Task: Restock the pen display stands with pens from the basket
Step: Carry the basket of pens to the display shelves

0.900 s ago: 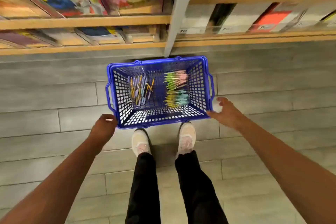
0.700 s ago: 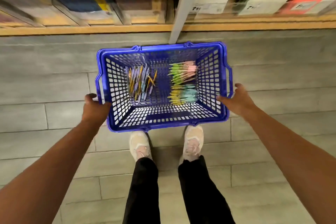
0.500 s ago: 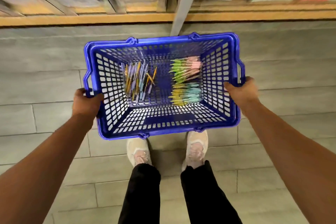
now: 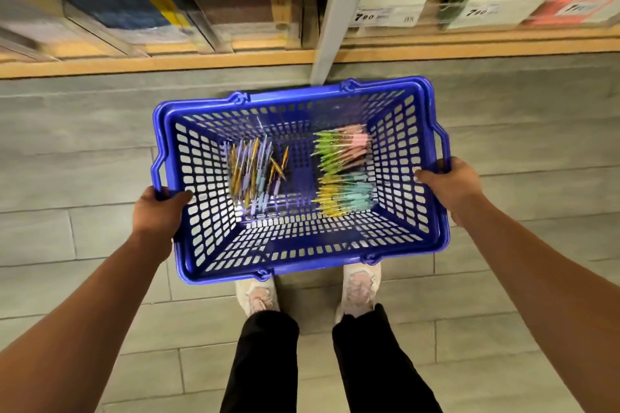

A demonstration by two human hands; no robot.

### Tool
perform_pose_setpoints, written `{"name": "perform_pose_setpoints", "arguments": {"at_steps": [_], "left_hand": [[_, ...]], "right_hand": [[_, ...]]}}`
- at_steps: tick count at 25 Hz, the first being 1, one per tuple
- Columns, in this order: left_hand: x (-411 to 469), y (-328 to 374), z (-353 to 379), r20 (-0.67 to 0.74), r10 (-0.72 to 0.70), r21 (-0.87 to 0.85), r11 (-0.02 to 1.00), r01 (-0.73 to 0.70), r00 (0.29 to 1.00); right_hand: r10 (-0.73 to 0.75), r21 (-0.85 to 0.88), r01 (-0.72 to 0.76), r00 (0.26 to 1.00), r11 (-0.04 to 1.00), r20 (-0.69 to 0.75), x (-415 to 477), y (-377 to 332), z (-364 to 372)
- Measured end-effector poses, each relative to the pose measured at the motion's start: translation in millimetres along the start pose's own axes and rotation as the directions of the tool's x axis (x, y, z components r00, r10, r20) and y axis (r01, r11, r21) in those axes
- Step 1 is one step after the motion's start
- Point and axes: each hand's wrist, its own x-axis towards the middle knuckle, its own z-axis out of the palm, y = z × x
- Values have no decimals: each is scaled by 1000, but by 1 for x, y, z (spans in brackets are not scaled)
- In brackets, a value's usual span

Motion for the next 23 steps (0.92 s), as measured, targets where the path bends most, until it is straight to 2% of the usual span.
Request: {"name": "perform_pose_setpoints", "arguments": {"at_steps": [3,10,16,20,23], "left_hand": [[-32,17,-31,21,7,11,1000,-7,1000],[-165,68,-159,66,115,19,993,-116,991],[-274,116,-277,69,226,-85,972,-220,972],[-343,151,-346,25,327,-103,941,-323,945],[-383,166,-392,81,371,-198,916,-350,925]], "right_hand": [[-19,-9,19,1000,1000,10,-35,-9,-28],[-102,192,103,995,976,-11,-196,-49,-139],[-146,366,149,989,919,-35,-350,-75,-215],[-154,455,186,982,871,-106,-445,-89,-265],[-188,509,239,971,827,-150,-496,-84,-295]]}}
